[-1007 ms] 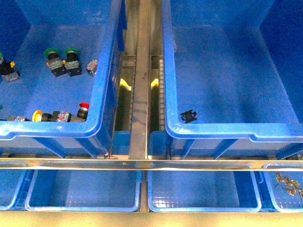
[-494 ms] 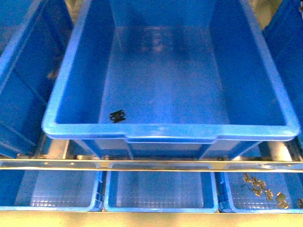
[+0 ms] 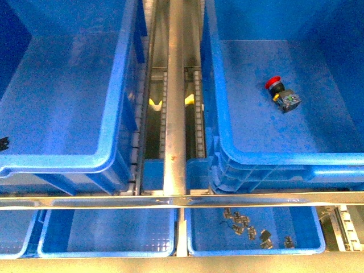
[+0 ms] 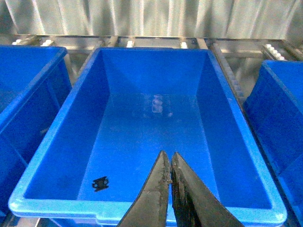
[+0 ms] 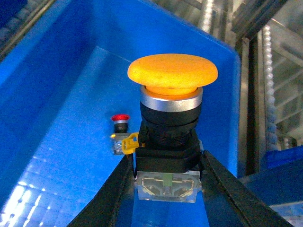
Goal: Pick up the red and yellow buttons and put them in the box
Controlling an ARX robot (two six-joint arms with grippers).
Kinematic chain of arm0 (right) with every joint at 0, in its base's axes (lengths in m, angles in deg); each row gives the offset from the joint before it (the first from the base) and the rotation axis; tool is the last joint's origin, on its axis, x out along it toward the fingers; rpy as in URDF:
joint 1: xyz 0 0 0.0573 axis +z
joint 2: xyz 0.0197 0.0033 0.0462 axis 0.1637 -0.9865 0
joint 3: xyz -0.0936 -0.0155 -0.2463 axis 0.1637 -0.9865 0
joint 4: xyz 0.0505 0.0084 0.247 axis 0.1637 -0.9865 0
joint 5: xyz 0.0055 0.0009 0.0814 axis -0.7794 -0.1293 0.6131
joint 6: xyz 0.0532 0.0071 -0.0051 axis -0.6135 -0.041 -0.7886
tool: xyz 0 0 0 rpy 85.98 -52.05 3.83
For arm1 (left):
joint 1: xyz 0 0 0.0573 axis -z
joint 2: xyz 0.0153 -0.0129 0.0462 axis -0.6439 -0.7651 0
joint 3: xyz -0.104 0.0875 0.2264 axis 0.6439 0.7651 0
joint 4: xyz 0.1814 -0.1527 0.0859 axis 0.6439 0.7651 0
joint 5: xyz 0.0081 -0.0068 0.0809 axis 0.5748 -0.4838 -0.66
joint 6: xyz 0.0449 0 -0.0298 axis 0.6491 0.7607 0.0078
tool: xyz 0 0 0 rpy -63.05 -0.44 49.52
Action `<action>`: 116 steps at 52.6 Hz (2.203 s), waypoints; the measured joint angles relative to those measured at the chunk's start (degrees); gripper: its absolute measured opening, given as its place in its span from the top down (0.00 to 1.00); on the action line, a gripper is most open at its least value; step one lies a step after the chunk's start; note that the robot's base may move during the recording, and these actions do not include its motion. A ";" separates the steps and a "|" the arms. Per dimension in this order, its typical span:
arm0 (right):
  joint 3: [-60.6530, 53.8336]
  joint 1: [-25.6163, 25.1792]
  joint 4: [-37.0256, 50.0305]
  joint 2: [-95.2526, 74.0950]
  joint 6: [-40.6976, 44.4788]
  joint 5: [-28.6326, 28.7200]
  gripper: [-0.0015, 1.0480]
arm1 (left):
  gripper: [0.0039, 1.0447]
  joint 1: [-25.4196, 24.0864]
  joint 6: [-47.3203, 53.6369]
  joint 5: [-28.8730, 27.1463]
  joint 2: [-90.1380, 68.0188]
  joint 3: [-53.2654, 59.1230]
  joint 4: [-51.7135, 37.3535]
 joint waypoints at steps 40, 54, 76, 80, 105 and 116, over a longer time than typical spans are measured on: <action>-0.76 1.27 2.23 -6.01 -3.30 -0.04 0.69 | 0.23 0.00 0.02 -0.24 0.15 0.00 -0.02; 7.17 1.27 3.87 -21.88 -8.09 -0.94 0.70 | 0.07 0.00 0.13 -0.24 0.15 0.00 -0.02; 39.06 -0.11 -10.82 -49.03 -22.84 -7.34 0.71 | 0.07 0.00 0.13 -0.24 0.15 0.00 -0.02; 44.15 0.11 -13.46 -52.39 -23.50 -7.69 0.71 | 0.07 0.00 0.13 -0.24 0.15 0.00 -0.02; 51.65 0.92 -17.53 -57.37 -26.95 -5.86 0.26 | 0.07 0.00 0.13 -0.24 0.15 0.00 0.00; 41.90 -0.26 -11.06 -47.91 -27.71 -1.27 0.07 | 0.07 0.00 0.13 -0.24 0.15 0.00 -0.02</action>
